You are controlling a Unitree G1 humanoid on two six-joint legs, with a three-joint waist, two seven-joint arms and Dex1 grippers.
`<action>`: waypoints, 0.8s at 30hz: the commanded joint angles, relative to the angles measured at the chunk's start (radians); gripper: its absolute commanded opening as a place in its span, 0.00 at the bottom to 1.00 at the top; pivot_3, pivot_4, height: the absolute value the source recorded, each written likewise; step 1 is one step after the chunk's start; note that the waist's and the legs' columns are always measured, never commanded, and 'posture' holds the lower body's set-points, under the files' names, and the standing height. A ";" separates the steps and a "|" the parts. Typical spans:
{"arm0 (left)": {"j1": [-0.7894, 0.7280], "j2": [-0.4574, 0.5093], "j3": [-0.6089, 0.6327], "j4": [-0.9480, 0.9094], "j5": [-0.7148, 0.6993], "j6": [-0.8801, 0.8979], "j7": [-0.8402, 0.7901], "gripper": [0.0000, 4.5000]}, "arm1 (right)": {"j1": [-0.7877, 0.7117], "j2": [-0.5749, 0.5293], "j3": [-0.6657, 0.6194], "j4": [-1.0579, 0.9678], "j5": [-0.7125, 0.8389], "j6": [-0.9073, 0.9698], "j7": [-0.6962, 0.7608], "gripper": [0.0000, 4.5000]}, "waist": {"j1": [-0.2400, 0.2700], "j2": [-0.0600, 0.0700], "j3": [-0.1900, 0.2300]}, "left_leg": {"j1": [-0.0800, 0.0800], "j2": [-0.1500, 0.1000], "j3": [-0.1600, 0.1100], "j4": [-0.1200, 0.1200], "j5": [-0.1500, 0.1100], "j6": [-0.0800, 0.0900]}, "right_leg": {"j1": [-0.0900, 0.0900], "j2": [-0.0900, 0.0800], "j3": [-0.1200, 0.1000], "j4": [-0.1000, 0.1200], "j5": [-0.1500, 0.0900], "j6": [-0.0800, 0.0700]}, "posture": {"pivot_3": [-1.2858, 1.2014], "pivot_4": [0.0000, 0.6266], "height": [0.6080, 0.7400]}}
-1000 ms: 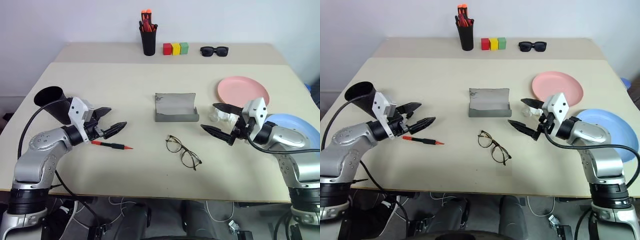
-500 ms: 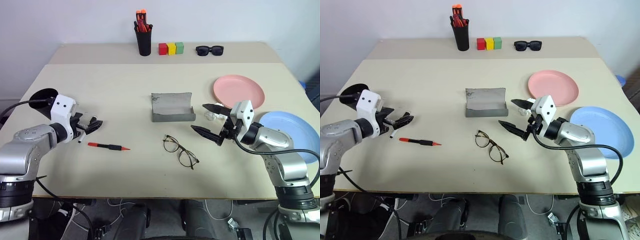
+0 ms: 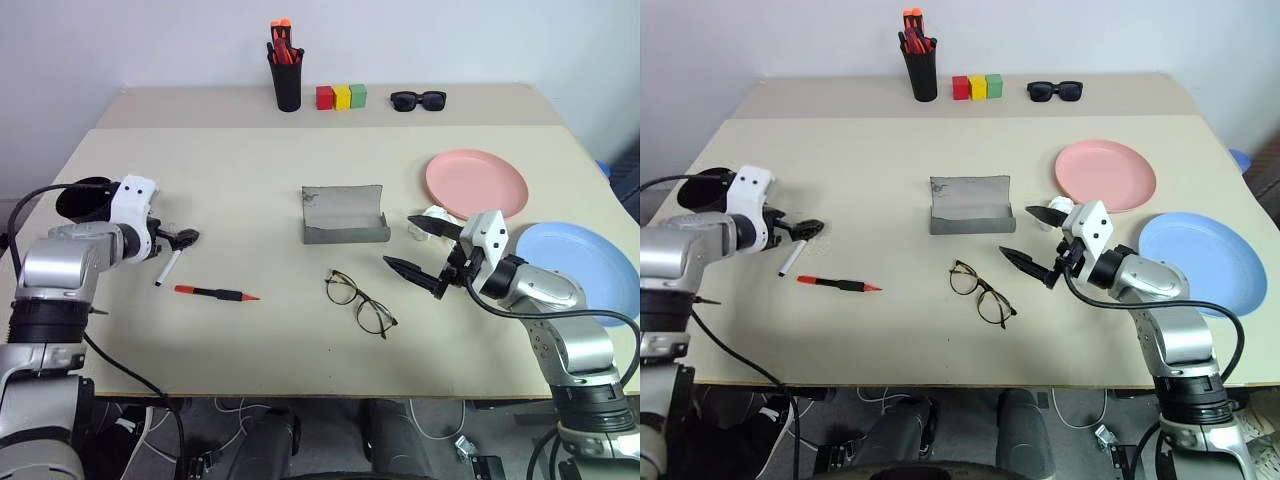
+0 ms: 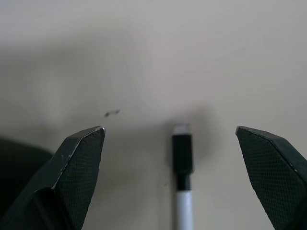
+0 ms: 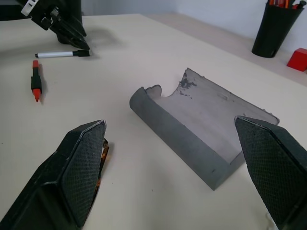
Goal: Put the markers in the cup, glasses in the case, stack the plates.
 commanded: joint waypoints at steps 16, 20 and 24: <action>-0.010 0.013 -0.062 -0.009 0.071 0.030 -0.102 0.03 | 0.031 -0.016 -0.031 -0.071 0.015 0.007 -0.028 1.00 | -0.001 0.000 0.000 | 0.000 0.000 0.000 0.000 0.000 0.000 | 0.000 0.000 0.001 0.001 0.000 0.000 | 0.52 0.24 1.00; 0.001 0.023 -0.058 -0.039 0.078 -0.004 -0.126 0.01 | 0.032 -0.016 -0.031 -0.070 0.015 0.007 -0.028 1.00 | -0.001 0.000 0.000 | 0.000 0.000 0.000 0.000 0.000 0.000 | 0.000 0.000 0.001 0.001 0.000 0.000 | 0.52 0.24 1.00; 0.013 0.020 -0.024 -0.092 0.064 -0.058 -0.138 0.01 | 0.027 -0.014 -0.027 -0.064 0.013 0.006 -0.027 1.00 | -0.001 0.000 0.000 | 0.000 0.000 0.000 0.000 0.000 0.000 | 0.000 0.000 0.001 0.001 0.000 0.000 | 0.52 0.24 1.00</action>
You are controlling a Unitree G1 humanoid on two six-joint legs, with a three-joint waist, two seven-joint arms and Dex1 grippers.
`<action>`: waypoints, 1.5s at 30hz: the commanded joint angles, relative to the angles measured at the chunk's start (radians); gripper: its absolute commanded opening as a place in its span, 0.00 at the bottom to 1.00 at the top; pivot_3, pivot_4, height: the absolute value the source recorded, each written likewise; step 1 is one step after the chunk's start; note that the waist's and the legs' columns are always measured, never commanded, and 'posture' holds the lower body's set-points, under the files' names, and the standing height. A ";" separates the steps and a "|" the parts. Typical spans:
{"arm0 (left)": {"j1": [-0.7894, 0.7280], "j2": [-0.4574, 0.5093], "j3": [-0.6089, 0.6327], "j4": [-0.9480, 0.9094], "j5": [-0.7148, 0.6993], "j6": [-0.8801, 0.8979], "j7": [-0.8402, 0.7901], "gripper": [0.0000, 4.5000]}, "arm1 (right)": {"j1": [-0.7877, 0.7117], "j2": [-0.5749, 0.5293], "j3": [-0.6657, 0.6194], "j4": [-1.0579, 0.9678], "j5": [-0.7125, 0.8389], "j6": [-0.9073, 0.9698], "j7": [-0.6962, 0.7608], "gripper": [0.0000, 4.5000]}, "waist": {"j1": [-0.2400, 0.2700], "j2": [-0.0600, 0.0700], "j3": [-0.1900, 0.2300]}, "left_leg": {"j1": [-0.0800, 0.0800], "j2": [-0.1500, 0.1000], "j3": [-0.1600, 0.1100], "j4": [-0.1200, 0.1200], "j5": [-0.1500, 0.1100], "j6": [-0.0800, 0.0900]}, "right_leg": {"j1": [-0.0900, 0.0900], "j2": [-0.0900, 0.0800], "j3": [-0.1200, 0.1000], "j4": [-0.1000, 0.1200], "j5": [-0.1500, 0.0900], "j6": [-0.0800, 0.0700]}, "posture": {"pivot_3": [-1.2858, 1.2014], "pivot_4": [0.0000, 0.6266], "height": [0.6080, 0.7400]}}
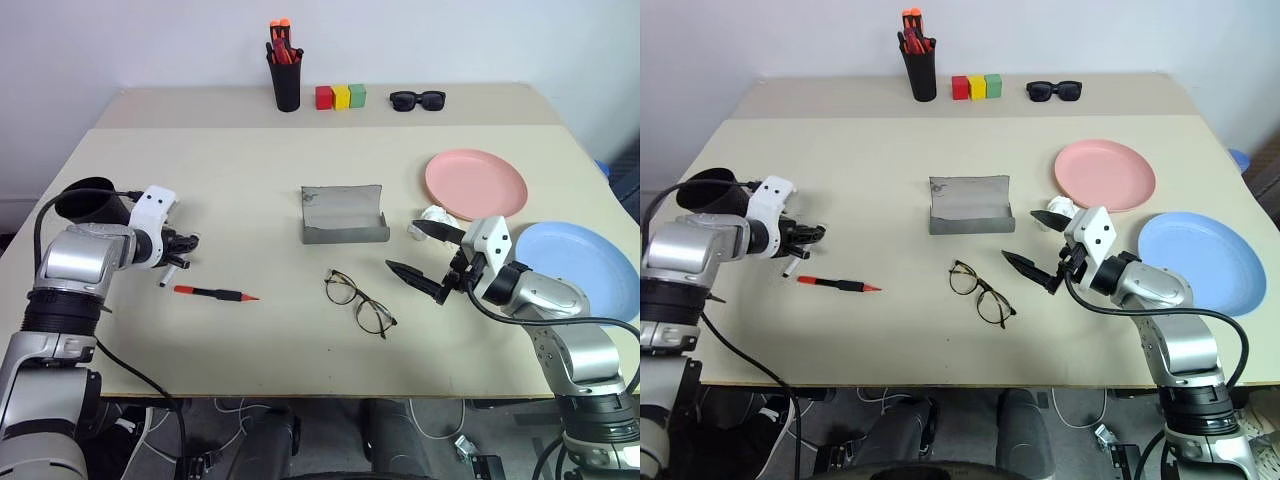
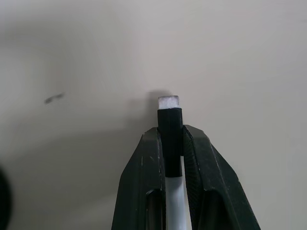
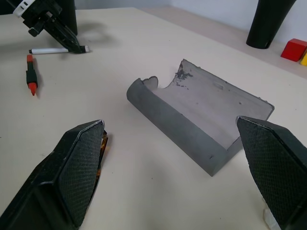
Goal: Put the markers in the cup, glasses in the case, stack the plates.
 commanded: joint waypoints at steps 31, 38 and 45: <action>0.114 0.014 0.763 -0.053 -0.277 -0.864 0.036 0.01 | -0.076 -0.016 -0.124 -0.121 0.353 0.160 0.109 1.00 | 0.004 -0.001 0.000 | 0.000 0.001 0.001 0.001 -0.001 0.001 | 0.000 0.001 0.002 -0.001 0.001 -0.001 | 0.52 0.24 1.00; 0.034 0.054 0.731 0.120 -0.247 -0.972 0.046 0.01 | -0.072 -0.014 -0.134 -0.191 0.431 0.206 0.095 1.00 | 0.002 -0.004 -0.002 | 0.001 0.001 0.001 0.001 -0.001 0.001 | 0.001 0.001 0.001 -0.001 0.001 -0.001 | 0.52 0.24 1.00; 0.016 0.033 0.712 0.281 -0.231 -1.071 0.052 0.01 | -0.038 -0.020 -0.141 -0.235 0.460 0.207 0.101 1.00 | -0.001 -0.004 -0.002 | 0.001 0.001 0.001 0.000 -0.001 0.002 | 0.000 0.001 0.001 0.000 0.001 -0.001 | 0.52 0.24 1.00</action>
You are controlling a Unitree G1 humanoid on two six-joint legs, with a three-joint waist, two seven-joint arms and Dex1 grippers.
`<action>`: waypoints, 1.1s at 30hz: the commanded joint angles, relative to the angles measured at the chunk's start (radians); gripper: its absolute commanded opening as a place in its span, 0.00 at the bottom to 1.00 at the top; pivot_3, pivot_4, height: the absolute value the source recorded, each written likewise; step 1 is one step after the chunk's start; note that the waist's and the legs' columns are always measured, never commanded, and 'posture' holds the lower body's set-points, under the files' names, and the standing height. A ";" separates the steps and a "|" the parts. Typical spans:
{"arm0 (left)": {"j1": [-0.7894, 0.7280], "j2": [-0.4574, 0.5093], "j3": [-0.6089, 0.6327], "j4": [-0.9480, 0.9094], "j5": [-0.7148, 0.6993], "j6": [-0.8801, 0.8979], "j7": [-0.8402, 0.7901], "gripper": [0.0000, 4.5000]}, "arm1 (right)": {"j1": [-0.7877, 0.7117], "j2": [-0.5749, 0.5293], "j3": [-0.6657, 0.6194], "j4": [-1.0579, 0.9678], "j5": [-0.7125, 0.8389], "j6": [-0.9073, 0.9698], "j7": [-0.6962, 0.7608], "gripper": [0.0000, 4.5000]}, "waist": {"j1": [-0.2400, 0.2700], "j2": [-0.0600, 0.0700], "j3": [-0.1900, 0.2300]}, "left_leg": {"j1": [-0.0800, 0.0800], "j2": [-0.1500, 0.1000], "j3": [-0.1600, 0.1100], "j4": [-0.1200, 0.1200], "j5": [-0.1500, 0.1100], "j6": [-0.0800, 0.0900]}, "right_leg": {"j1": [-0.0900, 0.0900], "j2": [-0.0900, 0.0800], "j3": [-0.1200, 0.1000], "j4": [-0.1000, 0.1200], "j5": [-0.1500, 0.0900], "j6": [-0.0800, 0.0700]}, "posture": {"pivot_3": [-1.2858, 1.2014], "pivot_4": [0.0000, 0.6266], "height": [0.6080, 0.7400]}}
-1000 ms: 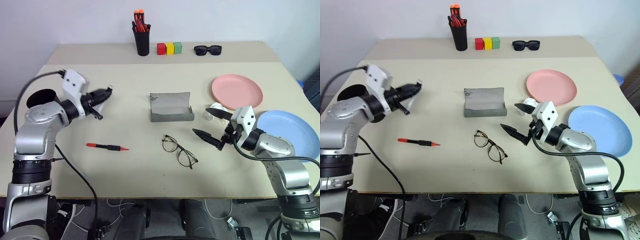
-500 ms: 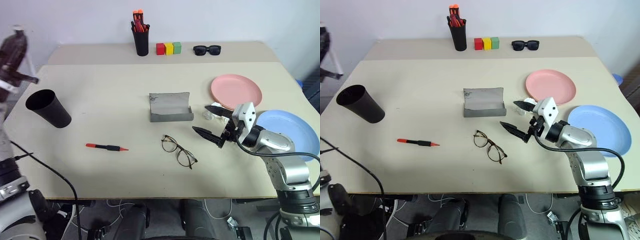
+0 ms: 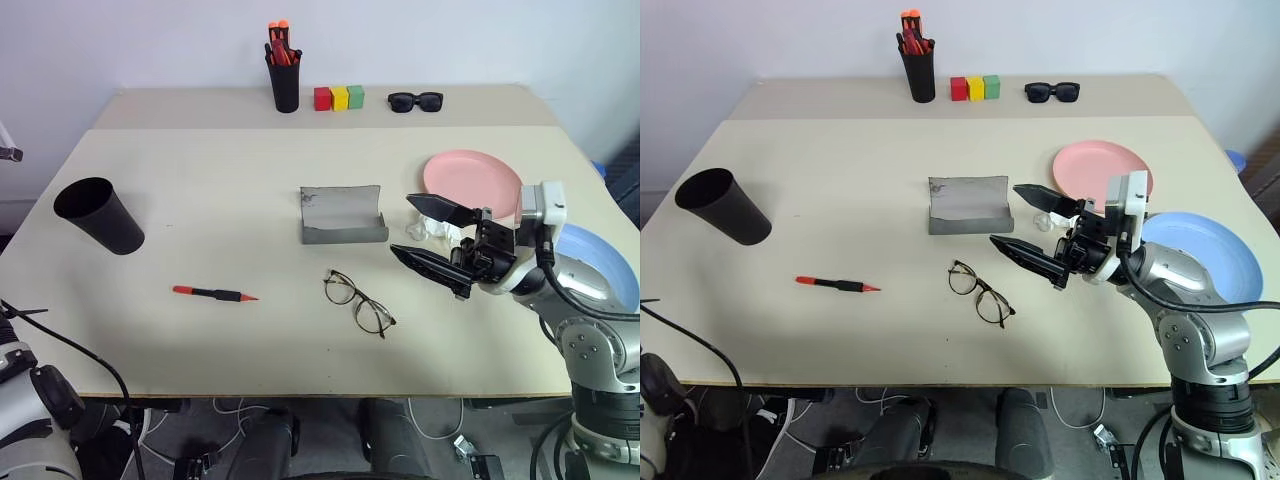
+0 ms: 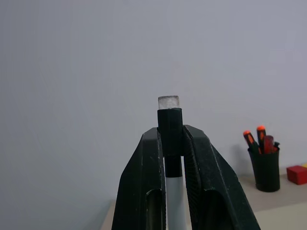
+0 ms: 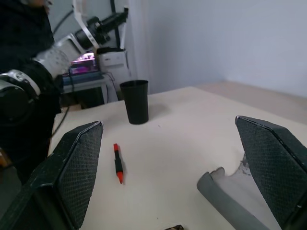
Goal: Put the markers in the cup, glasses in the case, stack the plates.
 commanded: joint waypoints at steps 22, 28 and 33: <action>0.002 -0.063 -0.080 0.190 0.043 -0.228 -0.007 0.54 | -0.020 -0.020 0.002 -0.033 -0.040 -0.008 -0.008 1.00 | 0.000 0.000 0.000 | 0.000 0.000 0.000 0.001 0.000 0.000 | 0.000 0.000 0.000 0.000 0.001 0.000 | 0.52 0.24 1.00; 0.005 -0.070 -0.086 0.162 0.039 -0.221 -0.006 0.99 | -0.047 -0.022 0.008 -0.042 -0.033 0.017 -0.033 1.00 | 0.001 0.000 0.000 | 0.000 0.000 0.000 0.001 0.000 0.000 | 0.000 0.000 0.000 0.000 0.001 0.000 | 0.52 0.24 1.00; 0.003 -0.077 -0.091 0.118 0.027 -0.197 -0.008 0.99 | -0.062 -0.016 0.010 -0.043 -0.031 0.028 -0.046 1.00 | 0.002 0.000 0.000 | -0.001 0.000 0.000 0.001 0.000 0.000 | 0.000 0.000 0.000 0.000 0.001 0.000 | 0.52 0.24 1.00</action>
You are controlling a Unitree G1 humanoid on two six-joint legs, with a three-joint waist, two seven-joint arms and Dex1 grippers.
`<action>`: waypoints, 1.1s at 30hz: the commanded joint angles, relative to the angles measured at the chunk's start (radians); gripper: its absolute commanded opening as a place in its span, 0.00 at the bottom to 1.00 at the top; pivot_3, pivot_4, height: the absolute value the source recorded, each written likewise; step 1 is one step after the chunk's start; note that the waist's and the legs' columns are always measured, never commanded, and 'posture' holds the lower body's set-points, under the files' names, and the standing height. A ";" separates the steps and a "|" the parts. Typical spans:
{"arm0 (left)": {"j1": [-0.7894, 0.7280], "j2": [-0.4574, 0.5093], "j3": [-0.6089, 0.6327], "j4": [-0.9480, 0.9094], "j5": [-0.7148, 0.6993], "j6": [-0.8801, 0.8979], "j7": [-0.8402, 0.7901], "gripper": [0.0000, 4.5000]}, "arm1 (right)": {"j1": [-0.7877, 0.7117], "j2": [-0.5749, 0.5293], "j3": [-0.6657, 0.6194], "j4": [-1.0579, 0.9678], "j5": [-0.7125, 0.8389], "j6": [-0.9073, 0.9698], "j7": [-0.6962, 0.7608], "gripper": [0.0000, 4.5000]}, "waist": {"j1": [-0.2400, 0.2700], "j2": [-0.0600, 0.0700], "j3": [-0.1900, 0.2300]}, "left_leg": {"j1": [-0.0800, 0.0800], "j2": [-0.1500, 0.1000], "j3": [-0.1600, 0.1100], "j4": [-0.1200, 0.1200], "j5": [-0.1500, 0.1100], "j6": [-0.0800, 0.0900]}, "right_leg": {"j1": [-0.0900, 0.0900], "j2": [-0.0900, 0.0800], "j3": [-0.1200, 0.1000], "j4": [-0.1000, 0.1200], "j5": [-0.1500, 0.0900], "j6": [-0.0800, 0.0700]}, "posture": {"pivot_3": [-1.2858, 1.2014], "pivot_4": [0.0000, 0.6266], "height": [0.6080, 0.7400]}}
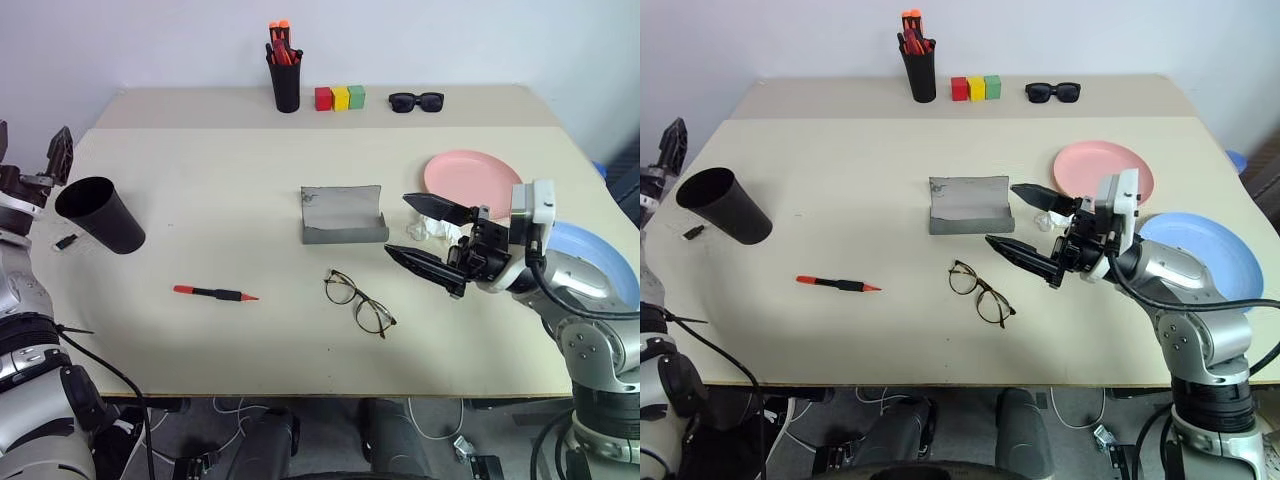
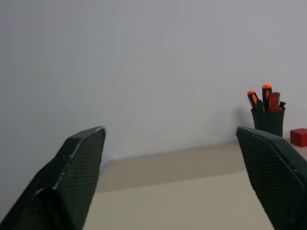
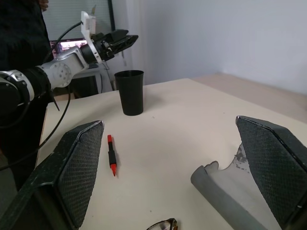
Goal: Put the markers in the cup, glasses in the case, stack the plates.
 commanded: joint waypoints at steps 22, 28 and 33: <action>0.213 0.160 0.073 -0.184 -0.140 0.345 -0.141 0.99 | 0.077 -0.013 -0.041 0.010 -0.007 -0.075 0.063 1.00 | -0.006 0.000 0.000 | 0.000 0.001 0.000 -0.001 0.000 0.000 | -0.001 0.001 0.000 0.000 0.000 0.000 | 0.52 0.24 1.00; 0.303 0.312 0.112 -0.011 -0.121 0.367 -0.296 0.99 | 0.052 -0.012 -0.026 0.026 -0.010 -0.077 0.060 1.00 | -0.003 0.000 0.000 | 0.001 0.001 0.001 -0.001 0.000 0.000 | -0.001 0.001 0.000 0.000 0.000 0.000 | 0.52 0.24 1.00; 0.348 0.436 0.037 0.161 -0.024 0.366 -0.386 0.99 | 0.045 -0.017 -0.027 0.015 -0.002 -0.065 0.052 1.00 | -0.001 0.000 0.000 | 0.001 0.002 0.001 -0.001 0.000 0.000 | -0.001 0.002 0.000 0.000 0.000 0.000 | 0.52 0.24 1.00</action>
